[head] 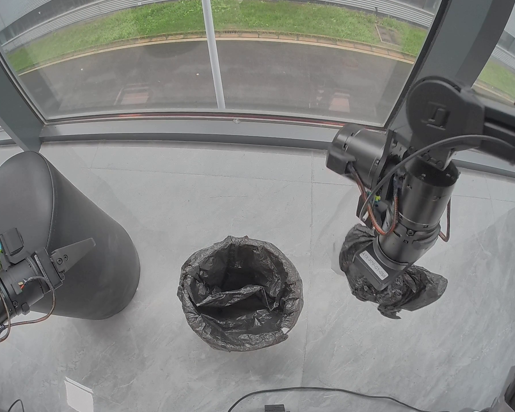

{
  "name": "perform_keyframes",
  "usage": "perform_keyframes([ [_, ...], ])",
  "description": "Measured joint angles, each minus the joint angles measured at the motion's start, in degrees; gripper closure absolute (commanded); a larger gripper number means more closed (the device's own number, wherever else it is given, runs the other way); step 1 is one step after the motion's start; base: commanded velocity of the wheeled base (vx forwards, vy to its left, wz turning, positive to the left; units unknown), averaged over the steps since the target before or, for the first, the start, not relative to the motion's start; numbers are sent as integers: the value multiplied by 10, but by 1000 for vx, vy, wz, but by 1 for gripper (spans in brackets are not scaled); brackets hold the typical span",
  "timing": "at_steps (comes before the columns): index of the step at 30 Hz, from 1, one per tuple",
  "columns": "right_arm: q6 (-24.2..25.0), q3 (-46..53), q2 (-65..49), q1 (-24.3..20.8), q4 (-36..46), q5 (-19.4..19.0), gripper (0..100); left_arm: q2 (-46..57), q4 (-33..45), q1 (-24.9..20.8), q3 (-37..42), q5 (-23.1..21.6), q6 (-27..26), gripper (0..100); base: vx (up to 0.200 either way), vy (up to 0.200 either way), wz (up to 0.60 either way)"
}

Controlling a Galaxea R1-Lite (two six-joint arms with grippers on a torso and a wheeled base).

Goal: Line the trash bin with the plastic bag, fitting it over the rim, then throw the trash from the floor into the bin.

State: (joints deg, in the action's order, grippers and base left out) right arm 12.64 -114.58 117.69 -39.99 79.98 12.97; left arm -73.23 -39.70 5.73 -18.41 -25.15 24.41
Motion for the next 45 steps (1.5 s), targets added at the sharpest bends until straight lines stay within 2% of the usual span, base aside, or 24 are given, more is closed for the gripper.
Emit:
perform_keyframes([
  [3,10,3,-30,-27,-61,0,100,2,0,0,0,0,0,0,0,0,0],
  [7,8,40,-67,-57,-200,0,100,5,0,0,0,0,0,0,0,0,0],
  [15,-21,198,-110,-79,-508,2,100,8,0,0,0,0,0,0,0,0,0],
  [24,-51,350,-97,-96,-856,7,100,10,0,0,-1,0,0,0,0,0,0],
  [29,-67,391,-57,-117,-1037,18,100,10,0,0,-1,1,0,0,0,0,0],
  [34,-77,403,4,-143,-1104,44,100,10,0,0,-1,1,0,0,0,0,0],
  [38,-83,402,57,-170,-1108,68,100,9,0,0,-1,1,-1,0,0,0,0],
  [45,-84,399,102,-183,-1110,72,100,7,0,0,0,1,-1,0,0,0,0],
])
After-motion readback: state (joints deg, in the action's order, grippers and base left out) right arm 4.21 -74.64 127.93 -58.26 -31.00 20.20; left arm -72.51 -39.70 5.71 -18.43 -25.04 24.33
